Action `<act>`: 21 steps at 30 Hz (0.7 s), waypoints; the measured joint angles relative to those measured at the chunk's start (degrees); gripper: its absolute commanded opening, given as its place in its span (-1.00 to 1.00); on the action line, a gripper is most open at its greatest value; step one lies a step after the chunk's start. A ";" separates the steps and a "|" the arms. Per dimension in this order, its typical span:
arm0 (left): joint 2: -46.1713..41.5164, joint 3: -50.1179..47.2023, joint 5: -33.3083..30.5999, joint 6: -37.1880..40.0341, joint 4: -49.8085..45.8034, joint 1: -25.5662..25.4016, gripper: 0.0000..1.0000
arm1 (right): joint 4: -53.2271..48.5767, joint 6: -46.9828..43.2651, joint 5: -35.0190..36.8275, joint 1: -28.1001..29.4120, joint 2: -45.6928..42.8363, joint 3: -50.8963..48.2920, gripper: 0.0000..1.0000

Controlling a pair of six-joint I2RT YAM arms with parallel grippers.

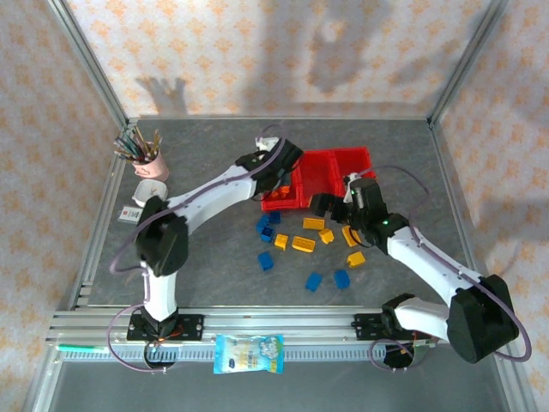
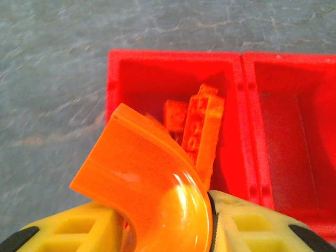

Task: Sort the legos into containers by color
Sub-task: Place the lego in the container, then pick up the lego from the middle-right of the table.

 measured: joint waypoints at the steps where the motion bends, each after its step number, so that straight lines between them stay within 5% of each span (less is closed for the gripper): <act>1: 2.71 2.64 0.15 0.96 0.00 0.42 -0.16 | -0.02 -0.02 0.22 0.00 0.35 0.09 0.99; 6: 12.44 11.91 0.13 4.15 -1.44 1.77 0.08 | -1.36 -0.44 0.96 0.00 1.60 1.99 0.99; 12: 13.40 13.40 -0.02 5.90 -3.45 2.03 0.29 | -3.43 -1.53 3.15 0.00 3.28 4.52 0.99; 21: -0.76 1.46 3.48 6.05 0.17 1.05 0.37 | -9.44 -1.05 12.33 -0.35 3.28 5.46 1.00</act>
